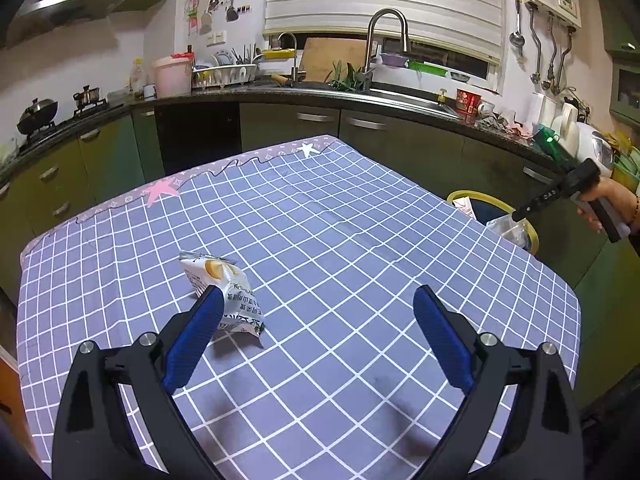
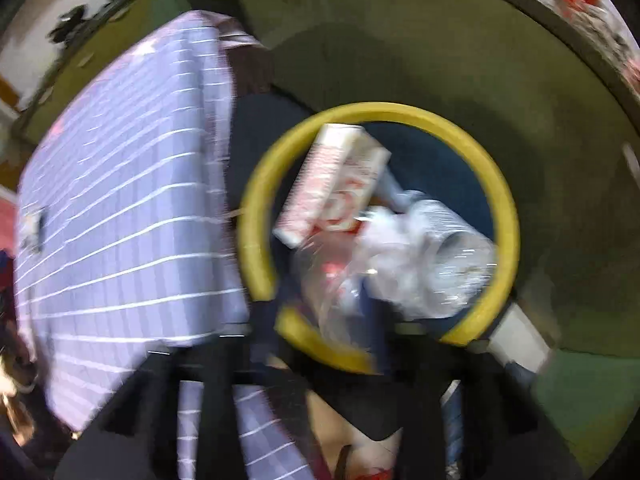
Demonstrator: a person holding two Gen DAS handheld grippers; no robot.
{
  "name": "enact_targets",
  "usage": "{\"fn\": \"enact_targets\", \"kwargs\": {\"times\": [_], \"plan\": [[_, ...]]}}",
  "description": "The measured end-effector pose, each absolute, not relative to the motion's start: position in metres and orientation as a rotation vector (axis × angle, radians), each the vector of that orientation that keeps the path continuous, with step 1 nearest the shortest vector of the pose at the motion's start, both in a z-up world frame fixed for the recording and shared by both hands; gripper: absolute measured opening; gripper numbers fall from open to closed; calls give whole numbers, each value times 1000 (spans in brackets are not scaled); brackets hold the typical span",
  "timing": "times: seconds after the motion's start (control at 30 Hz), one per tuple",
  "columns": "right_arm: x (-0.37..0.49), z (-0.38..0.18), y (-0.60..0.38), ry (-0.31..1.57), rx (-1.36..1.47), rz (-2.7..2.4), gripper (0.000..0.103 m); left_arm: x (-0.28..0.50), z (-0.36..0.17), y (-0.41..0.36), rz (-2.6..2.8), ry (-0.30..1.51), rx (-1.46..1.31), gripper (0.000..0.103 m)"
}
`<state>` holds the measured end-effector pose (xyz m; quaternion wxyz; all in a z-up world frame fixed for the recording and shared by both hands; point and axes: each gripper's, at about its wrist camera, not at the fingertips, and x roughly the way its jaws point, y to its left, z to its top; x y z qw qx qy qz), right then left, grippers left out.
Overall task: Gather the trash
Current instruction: 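Carry the clear cup over the bin and open the right gripper, then grasp the white snack wrapper on the tablecloth with the left gripper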
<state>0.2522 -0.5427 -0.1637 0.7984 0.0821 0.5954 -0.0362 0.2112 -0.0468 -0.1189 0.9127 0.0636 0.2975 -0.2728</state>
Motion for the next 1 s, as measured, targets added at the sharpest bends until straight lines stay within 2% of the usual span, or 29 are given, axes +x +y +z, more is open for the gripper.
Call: {"fn": "enact_targets", "kwargs": {"times": [0.27, 0.4, 0.63, 1.0], "plan": [[209, -124, -551, 1157, 237, -56, 49, 215, -119, -44, -553, 623, 123, 94], [200, -112, -539, 1112, 257, -2, 52, 220, -123, -42, -506, 633, 133, 94], [185, -120, -522, 1095, 277, 108, 52, 250, -130, -29, -418, 750, 61, 95], [168, -131, -528, 1050, 335, 187, 58, 300, -143, -33, -305, 951, 26, 95]]}}
